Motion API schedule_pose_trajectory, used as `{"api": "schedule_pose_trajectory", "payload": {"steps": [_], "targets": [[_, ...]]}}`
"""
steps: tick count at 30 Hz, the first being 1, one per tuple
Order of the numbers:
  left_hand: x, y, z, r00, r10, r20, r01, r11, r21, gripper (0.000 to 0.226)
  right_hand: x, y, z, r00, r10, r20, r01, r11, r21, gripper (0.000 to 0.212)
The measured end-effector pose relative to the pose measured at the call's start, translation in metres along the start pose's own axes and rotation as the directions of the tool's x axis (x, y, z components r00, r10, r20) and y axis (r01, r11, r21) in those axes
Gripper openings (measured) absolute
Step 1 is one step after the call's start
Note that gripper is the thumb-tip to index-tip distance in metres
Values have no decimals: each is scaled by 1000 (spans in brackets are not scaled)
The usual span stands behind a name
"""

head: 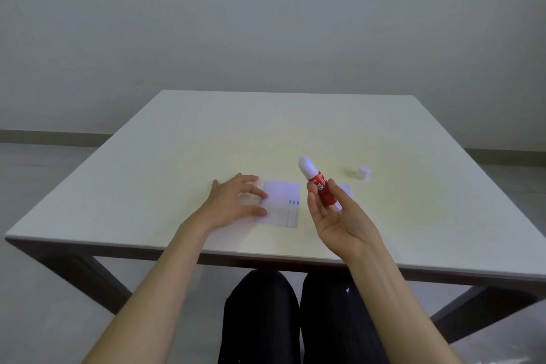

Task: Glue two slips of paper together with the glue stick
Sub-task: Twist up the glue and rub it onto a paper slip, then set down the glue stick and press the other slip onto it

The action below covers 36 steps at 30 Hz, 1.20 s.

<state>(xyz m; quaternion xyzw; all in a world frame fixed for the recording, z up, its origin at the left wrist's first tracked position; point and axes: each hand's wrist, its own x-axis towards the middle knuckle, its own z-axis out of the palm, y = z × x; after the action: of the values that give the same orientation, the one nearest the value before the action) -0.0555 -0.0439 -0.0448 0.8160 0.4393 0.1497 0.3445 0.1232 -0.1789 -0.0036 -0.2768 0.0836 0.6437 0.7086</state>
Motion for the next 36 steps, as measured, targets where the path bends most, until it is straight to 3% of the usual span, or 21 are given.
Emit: {"api": "schedule_pose_trajectory", "payload": {"steps": [4,7,10,13,15,18,21,24,26,29,31,36], "targets": [[-6,14,-1,991,15,-136,-20,999,-36,16,-1,2,-1,1000,22,13,-23,1000,16,17],[-11,46,6,950,82,-302,-162,954,-251,22,0,6,1,997,63,46,-64,998,8,21],[-15,80,17,957,63,-282,-191,869,-456,18,1,13,6,993,87,83,-89,996,18,16],[-14,93,25,948,-11,-318,-167,833,-527,12,2,16,7,991,72,117,-72,997,-4,14],[-12,94,26,946,-41,-321,-149,824,-546,14,3,15,3,992,37,119,-26,996,-91,18],[-4,91,8,909,-82,-408,-158,840,-519,12,7,15,-6,989,-105,105,136,923,-360,21],[15,85,-26,842,-100,-530,-85,946,-314,15,8,17,-16,937,-293,192,340,635,-694,22],[37,74,-48,826,-112,-553,30,987,-156,24,12,23,-21,868,-347,356,407,86,-909,21],[47,63,-52,830,-141,-539,91,989,-118,26,18,28,-22,803,-326,499,434,-254,-864,23],[54,50,-48,836,-192,-514,141,981,-137,25,22,38,-28,759,-158,632,432,-603,-670,36],[55,45,-44,838,-201,-507,149,979,-141,24,22,44,-33,741,-83,666,416,-722,-553,38],[54,40,-36,838,-209,-505,145,976,-164,18,24,50,-34,679,-40,733,405,-812,-419,29]]}}
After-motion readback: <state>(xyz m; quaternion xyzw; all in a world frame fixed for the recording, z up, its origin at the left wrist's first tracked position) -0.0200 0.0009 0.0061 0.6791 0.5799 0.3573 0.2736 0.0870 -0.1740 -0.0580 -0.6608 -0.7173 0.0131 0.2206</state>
